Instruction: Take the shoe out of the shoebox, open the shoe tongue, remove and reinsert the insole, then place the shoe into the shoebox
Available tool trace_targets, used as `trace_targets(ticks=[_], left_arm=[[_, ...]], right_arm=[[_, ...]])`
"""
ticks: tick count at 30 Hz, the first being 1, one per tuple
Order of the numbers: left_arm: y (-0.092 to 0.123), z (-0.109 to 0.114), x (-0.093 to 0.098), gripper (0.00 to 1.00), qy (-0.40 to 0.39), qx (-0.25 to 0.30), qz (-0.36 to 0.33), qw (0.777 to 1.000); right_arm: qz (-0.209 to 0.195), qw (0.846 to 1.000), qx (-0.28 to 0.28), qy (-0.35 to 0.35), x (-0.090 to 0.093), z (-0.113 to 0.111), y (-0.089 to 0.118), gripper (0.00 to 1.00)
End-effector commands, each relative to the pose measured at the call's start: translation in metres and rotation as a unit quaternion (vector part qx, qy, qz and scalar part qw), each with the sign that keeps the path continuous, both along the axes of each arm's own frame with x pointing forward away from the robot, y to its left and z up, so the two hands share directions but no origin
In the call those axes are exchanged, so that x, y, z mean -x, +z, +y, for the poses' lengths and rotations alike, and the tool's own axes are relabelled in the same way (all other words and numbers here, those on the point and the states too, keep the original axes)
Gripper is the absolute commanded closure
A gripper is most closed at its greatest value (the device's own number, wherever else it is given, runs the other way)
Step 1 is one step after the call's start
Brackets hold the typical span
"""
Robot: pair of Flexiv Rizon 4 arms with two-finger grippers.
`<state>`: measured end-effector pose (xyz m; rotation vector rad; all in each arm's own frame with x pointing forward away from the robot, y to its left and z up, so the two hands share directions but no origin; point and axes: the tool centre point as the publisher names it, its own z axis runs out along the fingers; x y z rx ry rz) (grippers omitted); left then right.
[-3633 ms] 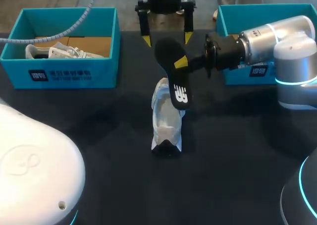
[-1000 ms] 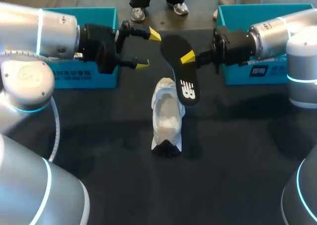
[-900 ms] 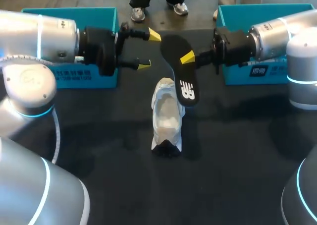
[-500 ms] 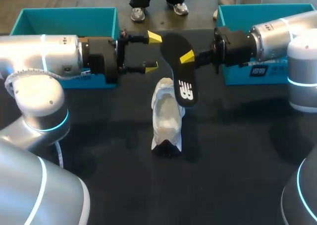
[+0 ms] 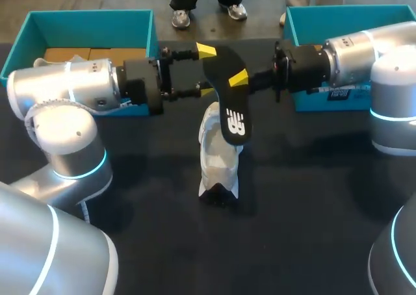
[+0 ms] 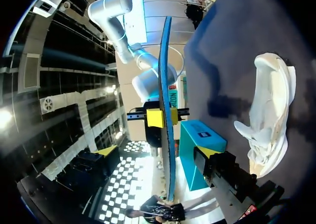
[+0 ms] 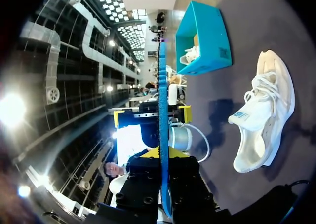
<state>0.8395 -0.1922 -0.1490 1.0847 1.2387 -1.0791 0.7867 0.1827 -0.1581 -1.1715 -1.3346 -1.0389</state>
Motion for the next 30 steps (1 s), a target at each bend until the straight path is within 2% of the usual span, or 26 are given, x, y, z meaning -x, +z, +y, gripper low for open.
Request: trace_targets(ticks=[1,2,3,6,10,13,16,24,30], left_arm=[[-0.002,-0.017,-0.005,0.18,-0.001,0.011,-0.005,1.0],[-0.001,-0.018,-0.005,0.23,-0.002,0.012,-0.004,1.0],[-0.001,-0.019,-0.005,0.45,-0.002,0.012,-0.004,1.0],[0.0,-0.021,-0.006,0.55,-0.005,0.014,-0.004,1.0],[-0.001,-0.021,-0.006,0.56,-0.006,0.012,-0.003,1.0],[-0.002,-0.021,-0.004,0.63,-0.005,0.012,-0.001,1.0],[-0.003,-0.02,-0.001,0.65,-0.005,0.012,0.0,1.0],[-0.006,-0.019,0.006,0.62,-0.007,0.01,0.006,1.0],[-0.01,-0.019,0.009,0.7,-0.006,0.009,0.01,1.0]], right_arm=[[0.001,1.0,-0.004,0.005,-0.003,0.011,-0.004,1.0],[0.002,1.0,-0.004,0.006,-0.003,0.012,-0.004,1.0],[0.002,1.0,-0.004,0.006,-0.003,0.012,-0.005,1.0],[0.003,1.0,-0.002,0.007,-0.003,0.012,-0.005,1.0],[0.002,1.0,-0.001,0.006,-0.003,0.013,-0.005,1.0],[0.003,1.0,-0.001,0.005,-0.003,0.012,-0.005,1.0],[0.003,1.0,-0.001,0.004,-0.004,0.012,-0.006,1.0],[0.001,1.0,-0.002,0.002,-0.006,0.01,-0.006,1.0],[0.0,1.0,-0.001,-0.001,-0.006,0.009,-0.005,1.0]])
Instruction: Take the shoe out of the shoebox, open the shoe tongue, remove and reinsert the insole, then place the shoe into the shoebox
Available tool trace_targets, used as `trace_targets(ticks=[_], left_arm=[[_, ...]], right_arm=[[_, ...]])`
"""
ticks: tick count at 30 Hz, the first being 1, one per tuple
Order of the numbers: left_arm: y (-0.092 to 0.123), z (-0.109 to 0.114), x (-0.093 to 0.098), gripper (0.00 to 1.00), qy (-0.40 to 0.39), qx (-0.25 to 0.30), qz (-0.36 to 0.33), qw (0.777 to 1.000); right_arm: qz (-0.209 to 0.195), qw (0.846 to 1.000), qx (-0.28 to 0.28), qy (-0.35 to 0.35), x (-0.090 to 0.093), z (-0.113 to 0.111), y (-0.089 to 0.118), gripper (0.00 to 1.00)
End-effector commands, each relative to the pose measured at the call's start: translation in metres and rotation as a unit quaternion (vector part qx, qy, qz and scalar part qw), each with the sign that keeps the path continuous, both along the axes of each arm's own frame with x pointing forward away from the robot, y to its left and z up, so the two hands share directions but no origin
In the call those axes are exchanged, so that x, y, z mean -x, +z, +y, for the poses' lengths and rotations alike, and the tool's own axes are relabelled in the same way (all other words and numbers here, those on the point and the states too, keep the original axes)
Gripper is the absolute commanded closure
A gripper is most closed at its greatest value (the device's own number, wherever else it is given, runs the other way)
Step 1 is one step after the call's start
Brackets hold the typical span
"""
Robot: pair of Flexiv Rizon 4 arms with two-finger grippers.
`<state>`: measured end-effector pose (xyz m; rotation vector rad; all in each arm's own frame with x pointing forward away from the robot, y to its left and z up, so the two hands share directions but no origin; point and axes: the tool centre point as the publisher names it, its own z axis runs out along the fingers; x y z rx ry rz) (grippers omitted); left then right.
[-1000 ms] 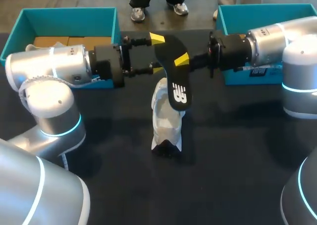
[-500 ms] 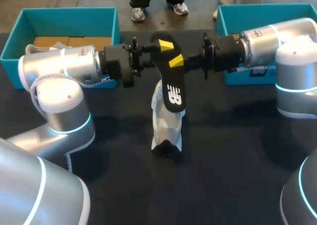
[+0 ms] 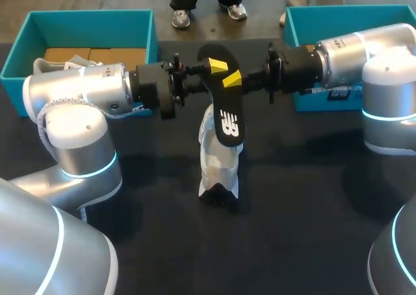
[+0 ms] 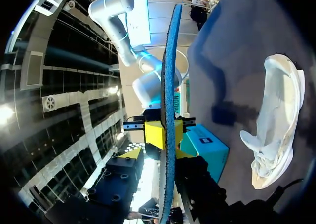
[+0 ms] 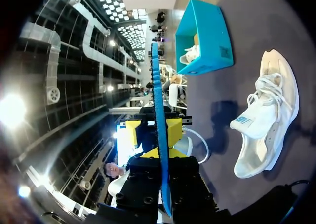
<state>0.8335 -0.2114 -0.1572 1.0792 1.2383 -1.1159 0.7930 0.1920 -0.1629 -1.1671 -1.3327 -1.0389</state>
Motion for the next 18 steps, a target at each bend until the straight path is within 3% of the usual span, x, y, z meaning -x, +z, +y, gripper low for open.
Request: trace_targets(ticks=[1,4,12,13,15,18], left_arm=[[-0.0017,0.0005,0.0031,0.71,0.004,0.002,0.0,1.0],[-0.0023,0.0012,0.0032,0.82,0.008,0.003,0.002,1.0],[-0.0033,0.0028,0.0021,0.86,0.016,0.006,0.003,1.0],[-0.0033,0.0029,0.0021,0.87,0.016,0.006,0.004,1.0],[-0.0037,0.0033,0.0019,1.0,0.017,0.005,0.005,1.0],[-0.0059,0.0041,0.0014,1.0,0.018,0.003,0.009,1.0]], right_arm=[[0.0,1.0,0.001,-0.003,0.0005,-0.0004,-0.0004,1.0],[0.0,1.0,0.003,-0.004,0.0008,-0.0012,-0.0005,1.0],[0.001,1.0,0.004,-0.004,0.0011,-0.0021,-0.0002,1.0],[0.001,1.0,0.003,-0.005,0.0011,-0.0021,-0.0003,1.0],[0.001,1.0,0.004,-0.005,0.0011,-0.0022,-0.0003,1.0],[0.001,1.0,0.003,-0.005,0.0011,-0.0025,-0.0004,1.0]])
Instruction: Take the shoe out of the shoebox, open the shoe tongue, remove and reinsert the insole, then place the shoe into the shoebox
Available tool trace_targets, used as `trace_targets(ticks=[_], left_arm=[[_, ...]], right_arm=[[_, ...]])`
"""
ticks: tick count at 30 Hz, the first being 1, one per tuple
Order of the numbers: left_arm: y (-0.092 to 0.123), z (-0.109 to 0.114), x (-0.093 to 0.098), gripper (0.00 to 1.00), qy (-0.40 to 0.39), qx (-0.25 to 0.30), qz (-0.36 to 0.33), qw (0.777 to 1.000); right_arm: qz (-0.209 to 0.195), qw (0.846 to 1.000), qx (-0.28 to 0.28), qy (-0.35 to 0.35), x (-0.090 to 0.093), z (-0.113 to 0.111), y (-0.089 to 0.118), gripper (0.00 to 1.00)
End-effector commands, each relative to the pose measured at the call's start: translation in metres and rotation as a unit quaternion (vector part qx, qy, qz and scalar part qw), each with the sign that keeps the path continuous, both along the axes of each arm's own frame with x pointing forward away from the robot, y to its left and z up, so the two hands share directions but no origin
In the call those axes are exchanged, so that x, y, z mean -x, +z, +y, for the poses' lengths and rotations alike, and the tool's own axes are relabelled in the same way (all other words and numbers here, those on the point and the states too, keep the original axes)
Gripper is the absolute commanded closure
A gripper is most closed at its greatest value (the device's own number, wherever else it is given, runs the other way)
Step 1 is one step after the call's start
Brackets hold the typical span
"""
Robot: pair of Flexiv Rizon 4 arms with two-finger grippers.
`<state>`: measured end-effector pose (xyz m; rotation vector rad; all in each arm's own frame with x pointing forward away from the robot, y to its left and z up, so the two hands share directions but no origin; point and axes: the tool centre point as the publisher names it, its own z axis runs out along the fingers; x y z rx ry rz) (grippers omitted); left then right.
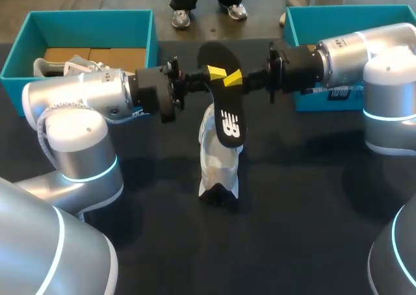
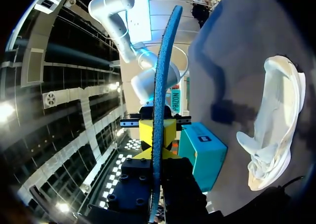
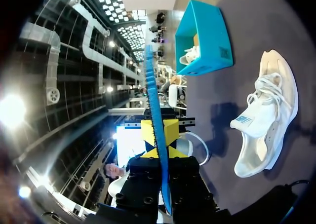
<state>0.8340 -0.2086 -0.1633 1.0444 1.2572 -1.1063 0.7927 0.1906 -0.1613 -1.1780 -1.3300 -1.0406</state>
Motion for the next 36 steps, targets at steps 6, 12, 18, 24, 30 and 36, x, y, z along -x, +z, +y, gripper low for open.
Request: trace_targets(ticks=[6,12,18,24,30,36], left_arm=[[-0.002,0.001,0.003,1.0,-0.002,-0.005,0.011,1.0],[-0.006,0.002,0.005,1.0,-0.007,-0.007,0.035,0.999],[-0.011,0.006,0.017,1.0,-0.025,-0.005,0.082,0.996],[-0.013,0.007,0.034,1.0,-0.044,-0.003,0.122,0.992],[-0.013,0.008,0.052,1.0,-0.032,0.017,0.166,0.985],[-0.015,0.009,0.071,1.0,-0.042,0.021,0.199,0.979]], right_arm=[[0.002,1.0,-0.001,-0.002,0.001,-0.001,-0.002,0.79],[0.002,1.0,0.006,-0.023,0.004,-0.011,-0.006,0.0],[0.005,0.998,0.023,-0.055,0.009,-0.032,-0.011,0.0],[0.008,0.997,0.033,-0.074,0.014,-0.046,-0.015,0.0],[0.004,0.995,0.049,-0.089,0.02,-0.062,-0.02,0.0],[0.001,0.993,0.058,-0.1,0.025,-0.074,-0.025,0.0]])
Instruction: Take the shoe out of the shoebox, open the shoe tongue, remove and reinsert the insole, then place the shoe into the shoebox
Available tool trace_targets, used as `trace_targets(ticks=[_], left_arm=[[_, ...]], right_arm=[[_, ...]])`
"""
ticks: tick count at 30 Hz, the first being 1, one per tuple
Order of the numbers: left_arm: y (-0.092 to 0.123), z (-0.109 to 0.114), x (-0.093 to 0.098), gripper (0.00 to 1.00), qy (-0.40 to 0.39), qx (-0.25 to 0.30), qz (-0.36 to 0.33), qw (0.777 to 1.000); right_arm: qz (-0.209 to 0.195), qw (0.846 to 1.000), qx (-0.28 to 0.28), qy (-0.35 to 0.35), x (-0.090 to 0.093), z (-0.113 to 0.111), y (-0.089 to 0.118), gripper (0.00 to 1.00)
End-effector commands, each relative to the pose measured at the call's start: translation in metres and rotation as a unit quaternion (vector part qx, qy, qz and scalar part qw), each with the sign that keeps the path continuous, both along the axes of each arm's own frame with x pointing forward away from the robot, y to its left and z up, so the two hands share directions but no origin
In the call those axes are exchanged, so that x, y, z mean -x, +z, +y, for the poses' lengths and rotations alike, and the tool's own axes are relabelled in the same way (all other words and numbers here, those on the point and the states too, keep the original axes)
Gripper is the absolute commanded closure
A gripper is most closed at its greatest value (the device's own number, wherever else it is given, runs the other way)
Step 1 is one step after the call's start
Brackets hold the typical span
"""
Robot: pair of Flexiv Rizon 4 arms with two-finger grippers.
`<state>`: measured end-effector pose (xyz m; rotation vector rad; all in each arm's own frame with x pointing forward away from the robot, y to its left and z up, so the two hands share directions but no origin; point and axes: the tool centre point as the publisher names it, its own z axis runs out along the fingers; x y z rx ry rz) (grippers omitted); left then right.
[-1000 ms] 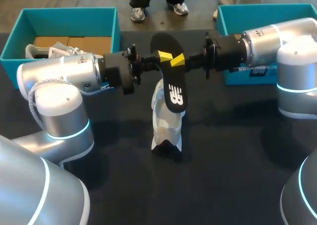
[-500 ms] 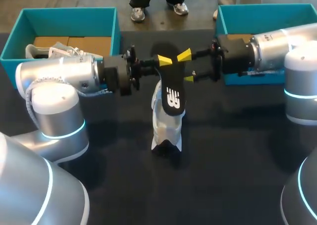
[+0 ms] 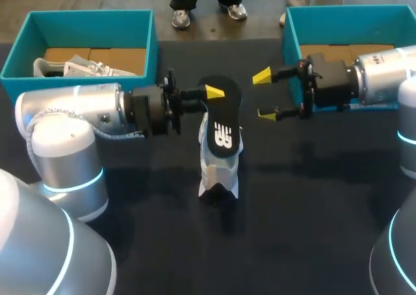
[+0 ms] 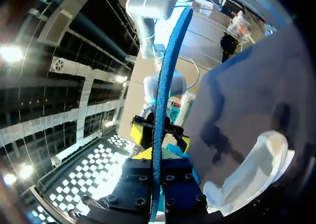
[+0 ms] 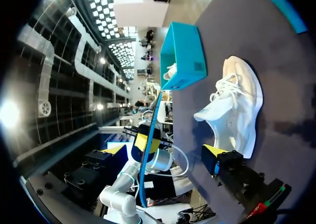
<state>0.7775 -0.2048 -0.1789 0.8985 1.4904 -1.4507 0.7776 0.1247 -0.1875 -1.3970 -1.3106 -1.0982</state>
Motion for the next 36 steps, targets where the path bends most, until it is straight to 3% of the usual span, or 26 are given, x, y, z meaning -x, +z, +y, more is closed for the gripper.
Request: trace_targets(ticks=[1,12,36], left_arm=[[0.0007,0.0059,0.0165,1.0,0.008,0.002,0.014,1.0],[-0.0013,0.0074,0.0253,1.0,0.016,0.008,0.032,0.999],[-0.0009,0.006,0.0254,1.0,0.018,0.01,0.033,0.999]], right_arm=[[-0.003,1.0,0.007,-0.015,0.011,-0.0089,0.0001,0.0],[-0.001,1.0,0.012,-0.026,0.0158,-0.0136,-0.0076,0.0],[-0.003,0.999,0.011,-0.03,0.0155,-0.0133,-0.0084,0.0]])
